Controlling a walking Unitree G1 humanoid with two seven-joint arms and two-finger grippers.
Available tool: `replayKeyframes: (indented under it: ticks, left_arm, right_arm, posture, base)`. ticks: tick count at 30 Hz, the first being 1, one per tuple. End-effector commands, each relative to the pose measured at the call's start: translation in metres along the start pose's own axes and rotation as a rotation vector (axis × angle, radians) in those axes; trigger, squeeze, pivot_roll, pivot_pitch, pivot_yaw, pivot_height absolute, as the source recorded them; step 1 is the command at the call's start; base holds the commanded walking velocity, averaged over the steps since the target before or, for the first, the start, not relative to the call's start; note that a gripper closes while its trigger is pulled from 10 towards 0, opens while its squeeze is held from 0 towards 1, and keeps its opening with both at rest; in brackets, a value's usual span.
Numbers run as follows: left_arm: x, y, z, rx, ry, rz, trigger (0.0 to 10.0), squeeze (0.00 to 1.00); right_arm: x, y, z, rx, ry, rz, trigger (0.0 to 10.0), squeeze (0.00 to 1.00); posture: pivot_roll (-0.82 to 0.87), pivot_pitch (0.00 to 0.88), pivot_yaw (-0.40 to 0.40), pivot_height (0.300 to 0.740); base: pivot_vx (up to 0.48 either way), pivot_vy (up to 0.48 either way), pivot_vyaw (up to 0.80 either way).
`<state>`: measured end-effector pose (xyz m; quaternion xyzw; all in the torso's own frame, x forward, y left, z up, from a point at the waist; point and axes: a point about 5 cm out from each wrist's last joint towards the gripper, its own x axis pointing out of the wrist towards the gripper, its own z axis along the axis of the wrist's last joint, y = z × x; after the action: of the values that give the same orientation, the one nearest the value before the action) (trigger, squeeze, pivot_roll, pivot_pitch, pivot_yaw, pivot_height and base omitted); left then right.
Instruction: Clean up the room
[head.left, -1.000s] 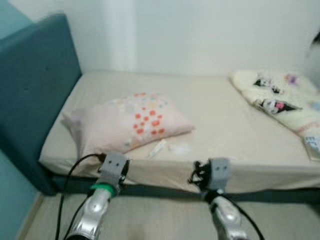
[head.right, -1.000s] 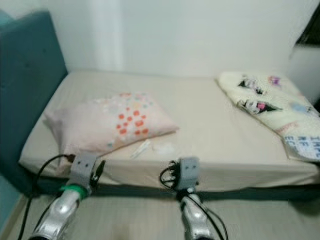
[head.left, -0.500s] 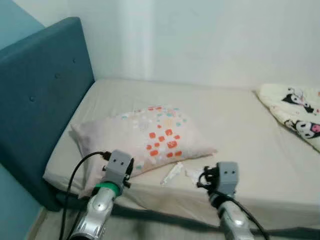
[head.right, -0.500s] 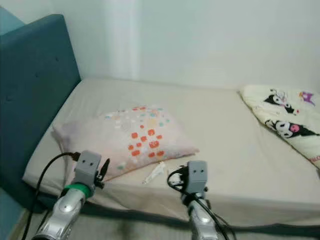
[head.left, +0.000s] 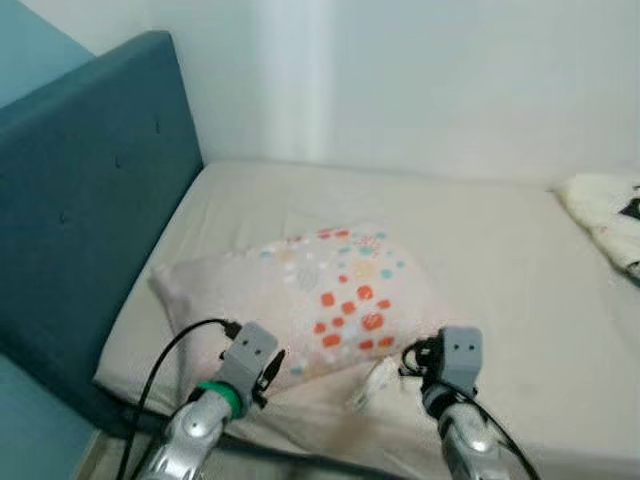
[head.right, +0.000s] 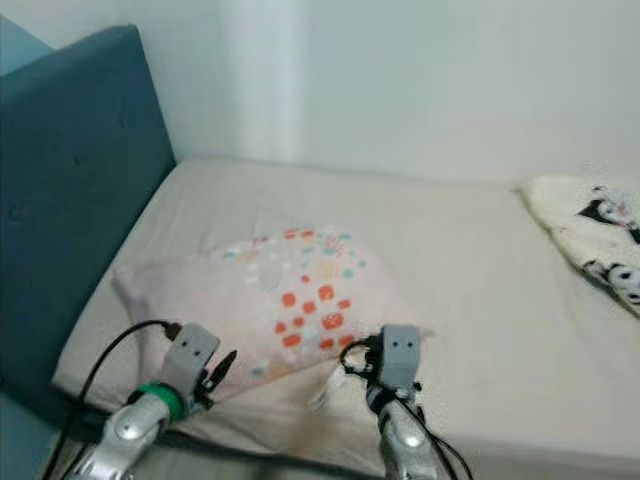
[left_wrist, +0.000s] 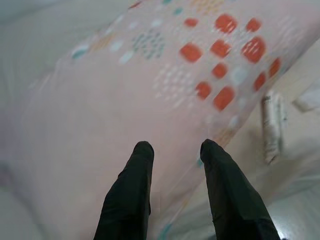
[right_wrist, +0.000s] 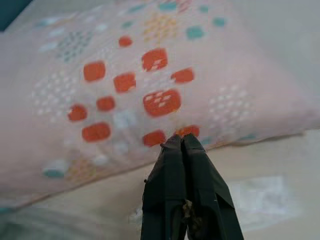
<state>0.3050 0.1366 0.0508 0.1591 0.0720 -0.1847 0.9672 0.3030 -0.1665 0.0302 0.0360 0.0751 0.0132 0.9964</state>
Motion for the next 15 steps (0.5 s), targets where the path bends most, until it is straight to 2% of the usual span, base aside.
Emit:
replayKeyframes:
  ticks: [1,15]
  left_arm:
    - [-0.0024,-0.0030,-0.0050,-0.013,0.021,-0.006,10.0,0.00]
    - [0.0004,0.0040,0.0012,-0.013,0.011,0.019,10.0,0.00]
  right_arm:
    - [-0.0059,-0.0042,-0.0093,0.004,0.033,-0.023,10.0,0.00]
    - [-0.0073,-0.0073,-0.0120,0.007,0.046,-0.037,10.0,0.00]
  posture:
    - [-0.10,0.044,0.083,0.730]
    - [-0.11,0.035,0.090,0.670]
  base:
    - [0.000,0.000,0.00]
    - [0.000,0.000,0.00]
